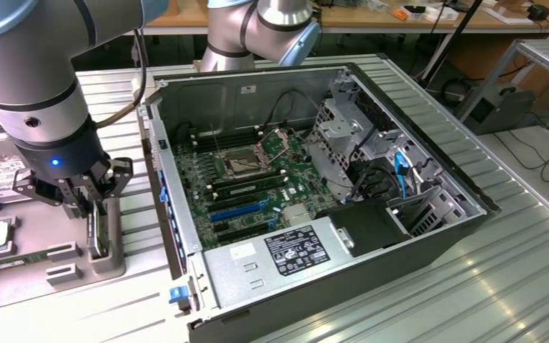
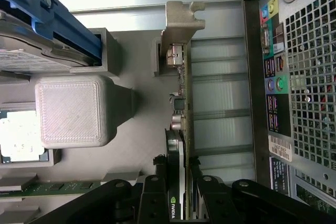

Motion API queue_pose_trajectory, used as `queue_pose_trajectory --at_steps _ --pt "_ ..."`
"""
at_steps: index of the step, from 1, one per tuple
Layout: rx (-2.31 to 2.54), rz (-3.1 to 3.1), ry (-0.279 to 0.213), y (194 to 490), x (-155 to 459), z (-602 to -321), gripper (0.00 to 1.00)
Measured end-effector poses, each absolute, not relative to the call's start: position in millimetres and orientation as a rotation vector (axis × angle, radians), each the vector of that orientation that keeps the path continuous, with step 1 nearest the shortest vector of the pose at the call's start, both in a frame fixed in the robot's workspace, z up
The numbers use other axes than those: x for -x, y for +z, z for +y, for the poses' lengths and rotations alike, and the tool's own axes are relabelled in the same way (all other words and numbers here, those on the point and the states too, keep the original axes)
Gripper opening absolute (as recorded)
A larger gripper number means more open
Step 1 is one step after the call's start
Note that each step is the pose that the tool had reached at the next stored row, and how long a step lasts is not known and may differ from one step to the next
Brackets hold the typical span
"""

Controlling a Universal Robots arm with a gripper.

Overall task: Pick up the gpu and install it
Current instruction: 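Pick up the gpu and move the gpu toward the slot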

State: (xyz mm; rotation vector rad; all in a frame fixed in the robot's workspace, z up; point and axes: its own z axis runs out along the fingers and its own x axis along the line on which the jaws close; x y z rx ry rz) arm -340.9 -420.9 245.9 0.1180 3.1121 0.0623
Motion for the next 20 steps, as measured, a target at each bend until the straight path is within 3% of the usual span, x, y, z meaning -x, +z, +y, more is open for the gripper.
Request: queue_pose_trajectory --at_steps 20 --pt "-0.118 3.112 0.062 253.0 340.9 -420.9 0.27"
